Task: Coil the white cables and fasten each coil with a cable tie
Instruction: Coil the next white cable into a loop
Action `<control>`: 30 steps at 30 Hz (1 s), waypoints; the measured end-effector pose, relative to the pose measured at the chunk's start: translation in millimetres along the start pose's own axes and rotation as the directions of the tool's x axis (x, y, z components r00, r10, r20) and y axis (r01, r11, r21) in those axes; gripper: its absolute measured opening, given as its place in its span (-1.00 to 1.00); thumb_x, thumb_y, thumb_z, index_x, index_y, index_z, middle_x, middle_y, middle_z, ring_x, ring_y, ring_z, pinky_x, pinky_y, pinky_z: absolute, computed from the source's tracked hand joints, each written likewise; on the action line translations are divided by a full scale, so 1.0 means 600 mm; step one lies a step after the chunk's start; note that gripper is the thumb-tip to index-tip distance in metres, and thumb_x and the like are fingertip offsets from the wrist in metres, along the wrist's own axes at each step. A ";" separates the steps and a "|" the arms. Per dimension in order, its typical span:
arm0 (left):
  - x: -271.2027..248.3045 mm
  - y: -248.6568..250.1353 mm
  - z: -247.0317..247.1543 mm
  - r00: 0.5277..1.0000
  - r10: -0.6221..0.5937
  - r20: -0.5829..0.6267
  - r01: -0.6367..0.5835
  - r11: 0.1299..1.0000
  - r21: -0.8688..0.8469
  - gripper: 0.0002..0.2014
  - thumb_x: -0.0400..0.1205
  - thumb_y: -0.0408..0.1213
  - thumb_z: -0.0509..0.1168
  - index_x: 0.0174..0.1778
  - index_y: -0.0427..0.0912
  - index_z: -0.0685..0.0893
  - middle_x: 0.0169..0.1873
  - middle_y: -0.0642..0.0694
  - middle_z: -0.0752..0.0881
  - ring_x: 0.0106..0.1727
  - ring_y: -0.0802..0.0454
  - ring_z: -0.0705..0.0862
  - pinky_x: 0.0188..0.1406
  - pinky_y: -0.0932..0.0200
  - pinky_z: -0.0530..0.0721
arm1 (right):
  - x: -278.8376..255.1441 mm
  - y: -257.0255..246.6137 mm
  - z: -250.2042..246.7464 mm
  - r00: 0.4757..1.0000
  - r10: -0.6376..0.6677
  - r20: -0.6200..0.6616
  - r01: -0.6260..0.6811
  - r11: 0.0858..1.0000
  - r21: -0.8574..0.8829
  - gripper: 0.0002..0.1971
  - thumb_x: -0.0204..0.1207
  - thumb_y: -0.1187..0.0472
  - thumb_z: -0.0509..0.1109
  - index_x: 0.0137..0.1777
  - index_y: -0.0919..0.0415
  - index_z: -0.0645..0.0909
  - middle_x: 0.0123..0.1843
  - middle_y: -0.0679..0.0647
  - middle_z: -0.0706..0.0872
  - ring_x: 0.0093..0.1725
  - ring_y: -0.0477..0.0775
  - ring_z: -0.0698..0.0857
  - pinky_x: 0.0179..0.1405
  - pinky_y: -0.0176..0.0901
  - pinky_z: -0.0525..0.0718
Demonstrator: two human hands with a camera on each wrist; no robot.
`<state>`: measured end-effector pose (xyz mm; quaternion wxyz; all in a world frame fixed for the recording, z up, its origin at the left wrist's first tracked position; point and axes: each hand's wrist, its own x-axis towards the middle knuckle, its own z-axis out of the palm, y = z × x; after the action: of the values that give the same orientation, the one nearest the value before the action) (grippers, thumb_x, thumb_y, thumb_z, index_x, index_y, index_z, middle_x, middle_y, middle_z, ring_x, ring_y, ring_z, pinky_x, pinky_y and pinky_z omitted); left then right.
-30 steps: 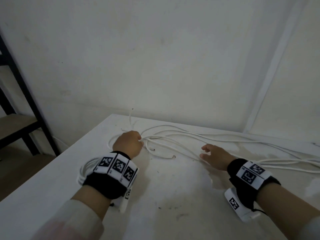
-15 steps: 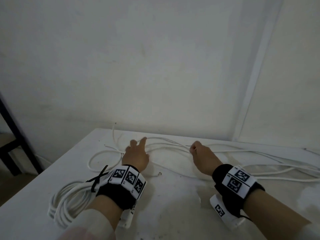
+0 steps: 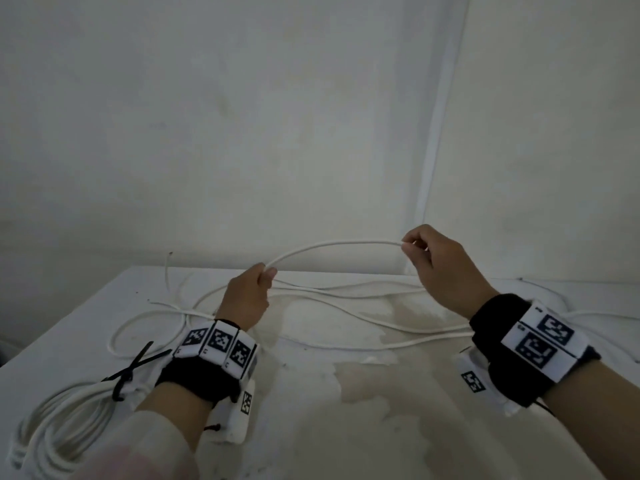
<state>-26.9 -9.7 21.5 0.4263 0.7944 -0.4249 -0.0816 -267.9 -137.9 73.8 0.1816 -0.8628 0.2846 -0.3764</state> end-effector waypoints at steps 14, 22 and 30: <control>-0.081 0.035 -0.061 0.999 -0.034 0.014 0.037 0.938 -0.345 -0.65 0.73 -0.26 0.04 -0.39 -0.18 0.49 -0.53 -0.04 0.32 -0.59 0.11 0.27 -0.60 0.27 0.23 | -0.084 0.075 -0.054 1.000 0.002 0.017 0.003 0.944 -0.331 -0.83 0.61 0.34 0.22 -0.03 0.44 0.60 -0.21 0.34 0.60 -0.22 0.33 0.59 -0.23 0.04 0.47; -0.142 0.095 -0.065 0.979 0.191 -0.074 -0.205 0.910 -0.360 -0.76 0.75 -0.18 0.00 -0.04 0.04 0.59 -0.39 -0.02 0.44 -0.64 0.27 0.36 -0.58 0.43 0.36 | -0.137 0.045 -0.005 0.913 -0.363 0.185 0.407 0.795 -0.450 -0.81 0.19 0.52 0.52 -0.25 0.29 0.67 -0.47 0.16 0.54 -0.56 0.17 0.53 -0.58 -0.21 0.37; -0.185 0.122 -0.010 0.959 0.280 -0.052 -0.284 0.934 -0.215 -0.75 0.72 -0.24 0.08 0.06 0.06 0.67 -0.44 0.06 0.49 -0.56 0.35 0.45 -0.52 0.42 0.33 | -0.165 -0.024 0.007 0.731 -0.655 0.192 0.663 0.614 -0.429 -0.77 0.28 0.53 0.32 -0.21 0.19 0.58 -0.35 0.08 0.53 -0.31 0.02 0.27 -0.35 -0.17 0.23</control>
<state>-137.7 56.5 54.3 0.5234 0.6739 -0.5183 -0.0581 -314.6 -64.2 24.7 -0.1812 -0.9263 0.0289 -0.3291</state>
